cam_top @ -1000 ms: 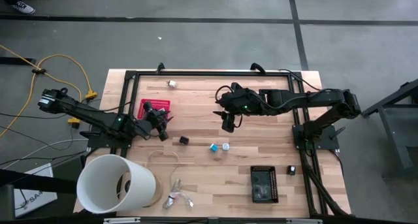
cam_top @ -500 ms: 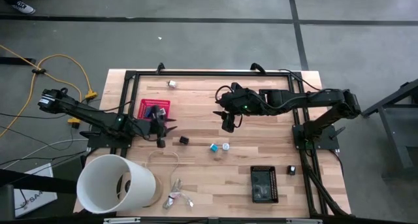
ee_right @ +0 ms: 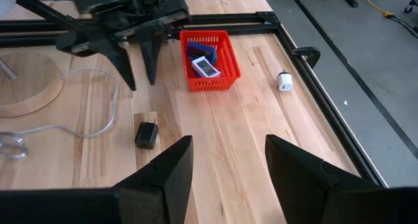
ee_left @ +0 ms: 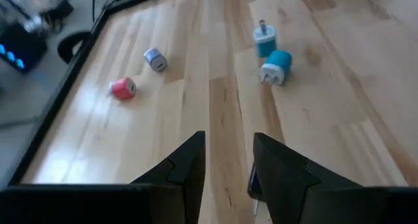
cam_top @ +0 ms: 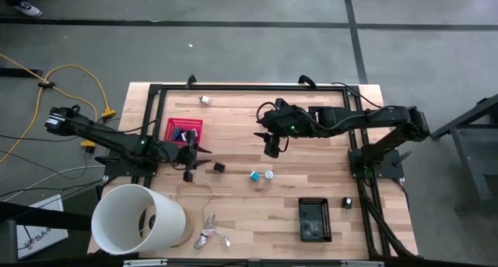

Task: Pick & Place Office items
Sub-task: Put the left black charger adapter into the black bin

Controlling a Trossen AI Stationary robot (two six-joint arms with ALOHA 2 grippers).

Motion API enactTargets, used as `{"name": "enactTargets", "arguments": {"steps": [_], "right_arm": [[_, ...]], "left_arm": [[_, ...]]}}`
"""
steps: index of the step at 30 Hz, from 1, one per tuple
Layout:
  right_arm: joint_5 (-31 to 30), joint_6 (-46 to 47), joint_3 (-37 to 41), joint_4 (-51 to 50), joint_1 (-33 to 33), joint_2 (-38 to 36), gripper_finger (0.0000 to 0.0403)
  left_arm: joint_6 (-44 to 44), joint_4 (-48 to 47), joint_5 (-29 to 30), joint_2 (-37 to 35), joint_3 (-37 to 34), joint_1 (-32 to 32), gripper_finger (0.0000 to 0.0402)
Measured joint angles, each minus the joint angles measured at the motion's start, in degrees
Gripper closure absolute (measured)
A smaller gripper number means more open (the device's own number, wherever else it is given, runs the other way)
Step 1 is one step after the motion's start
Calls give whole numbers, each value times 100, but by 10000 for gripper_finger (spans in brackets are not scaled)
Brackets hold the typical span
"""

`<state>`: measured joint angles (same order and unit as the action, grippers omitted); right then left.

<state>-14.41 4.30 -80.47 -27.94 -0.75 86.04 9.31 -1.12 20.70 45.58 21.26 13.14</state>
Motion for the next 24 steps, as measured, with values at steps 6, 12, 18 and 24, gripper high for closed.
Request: {"name": "enactTargets", "arguments": {"steps": [6,12,18,24], "right_arm": [[0,2,0,0,0,0,225],[0,2,0,2,1,0,225],[0,2,0,4,2,0,225],[0,2,0,27,0,0,225]], "left_arm": [[-326,11,-1562,42,0,-1105,280],[-381,129,-3359,575,0,-2255,280],[-242,910,-4154,1425,0,-2552,280],[-642,1135,-4245,1835,0,-2463,280]]}}
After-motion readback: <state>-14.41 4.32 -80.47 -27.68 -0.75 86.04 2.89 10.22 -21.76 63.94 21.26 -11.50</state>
